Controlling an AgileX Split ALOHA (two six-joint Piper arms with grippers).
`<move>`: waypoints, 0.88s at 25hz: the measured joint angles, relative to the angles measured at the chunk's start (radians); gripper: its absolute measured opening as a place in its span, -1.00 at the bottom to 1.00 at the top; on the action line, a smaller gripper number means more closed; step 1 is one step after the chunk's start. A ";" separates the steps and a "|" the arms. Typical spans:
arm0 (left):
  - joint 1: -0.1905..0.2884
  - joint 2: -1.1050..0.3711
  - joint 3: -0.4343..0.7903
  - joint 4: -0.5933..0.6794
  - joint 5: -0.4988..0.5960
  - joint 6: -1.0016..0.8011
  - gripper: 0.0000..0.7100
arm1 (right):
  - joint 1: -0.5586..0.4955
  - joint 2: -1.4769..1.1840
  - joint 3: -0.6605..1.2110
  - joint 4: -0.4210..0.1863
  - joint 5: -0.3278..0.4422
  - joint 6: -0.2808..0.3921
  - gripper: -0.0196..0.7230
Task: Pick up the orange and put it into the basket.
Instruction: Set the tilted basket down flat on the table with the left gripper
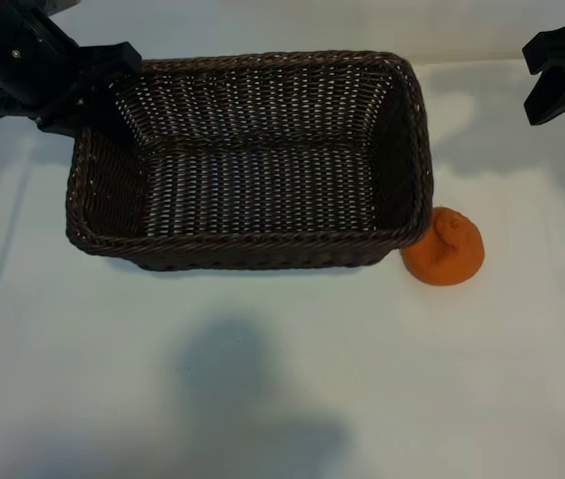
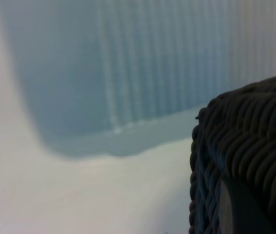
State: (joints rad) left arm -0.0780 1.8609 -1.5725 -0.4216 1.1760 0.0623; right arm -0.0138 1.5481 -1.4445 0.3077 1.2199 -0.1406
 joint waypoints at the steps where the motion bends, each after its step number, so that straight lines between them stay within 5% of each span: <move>1: -0.002 0.000 0.000 0.000 0.000 -0.002 -0.55 | 0.000 0.000 0.000 0.000 0.000 0.000 0.22; 22: -0.002 0.134 0.000 0.015 -0.031 -0.003 -0.55 | 0.000 0.000 0.000 0.001 0.000 0.000 0.22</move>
State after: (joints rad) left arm -0.0800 1.9948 -1.5725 -0.4063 1.1454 0.0589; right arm -0.0138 1.5481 -1.4445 0.3086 1.2199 -0.1406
